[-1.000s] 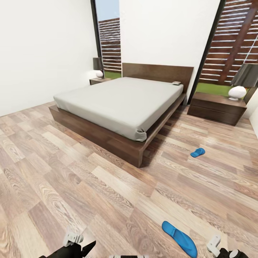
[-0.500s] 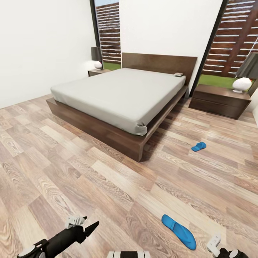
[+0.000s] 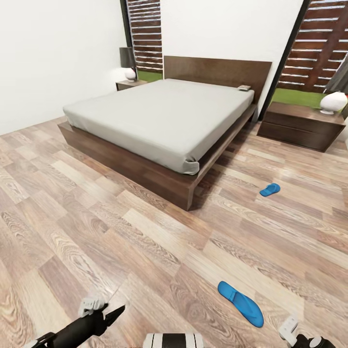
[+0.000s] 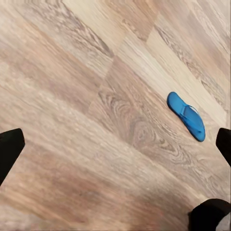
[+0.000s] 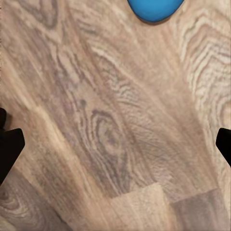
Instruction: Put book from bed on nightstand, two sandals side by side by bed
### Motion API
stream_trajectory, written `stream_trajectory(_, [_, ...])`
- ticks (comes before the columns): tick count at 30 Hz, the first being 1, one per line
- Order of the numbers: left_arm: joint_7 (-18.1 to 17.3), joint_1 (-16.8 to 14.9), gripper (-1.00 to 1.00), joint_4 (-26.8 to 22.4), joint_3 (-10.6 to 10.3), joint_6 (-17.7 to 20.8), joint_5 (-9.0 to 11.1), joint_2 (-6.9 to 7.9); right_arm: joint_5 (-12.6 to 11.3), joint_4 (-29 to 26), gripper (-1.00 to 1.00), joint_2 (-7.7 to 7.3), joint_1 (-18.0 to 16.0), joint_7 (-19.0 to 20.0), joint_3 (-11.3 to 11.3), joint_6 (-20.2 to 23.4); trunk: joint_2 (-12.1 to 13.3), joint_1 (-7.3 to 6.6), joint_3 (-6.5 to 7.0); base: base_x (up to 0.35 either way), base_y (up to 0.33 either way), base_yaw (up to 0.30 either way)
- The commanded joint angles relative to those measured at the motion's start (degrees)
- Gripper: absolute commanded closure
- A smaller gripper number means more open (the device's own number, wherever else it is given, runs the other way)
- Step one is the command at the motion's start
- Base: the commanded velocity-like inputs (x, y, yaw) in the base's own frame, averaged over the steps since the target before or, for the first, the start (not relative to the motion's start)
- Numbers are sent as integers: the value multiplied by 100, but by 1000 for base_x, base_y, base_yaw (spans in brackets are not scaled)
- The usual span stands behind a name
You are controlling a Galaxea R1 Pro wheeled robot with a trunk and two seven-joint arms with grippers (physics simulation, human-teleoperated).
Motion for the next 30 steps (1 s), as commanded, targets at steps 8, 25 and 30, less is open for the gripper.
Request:
stream_trajectory(8, [-15,-1,-100,324,666,51,492,372,58,-16,-100,2,-2,54,-15,8,-13,19,-182,0,0,0])
stream_trajectory(25, [-100,-1,-100,487,1116,34,1508,507,41,-24,-100,20,-48,31,-19,68,-35,63,-558,0,0,0])
stream_trajectory(30, [-152,-1,-100,484,1092,30,1515,499,55,59,-100,48,-1466,65,-13,401,-42,76,-669,0,0,0])
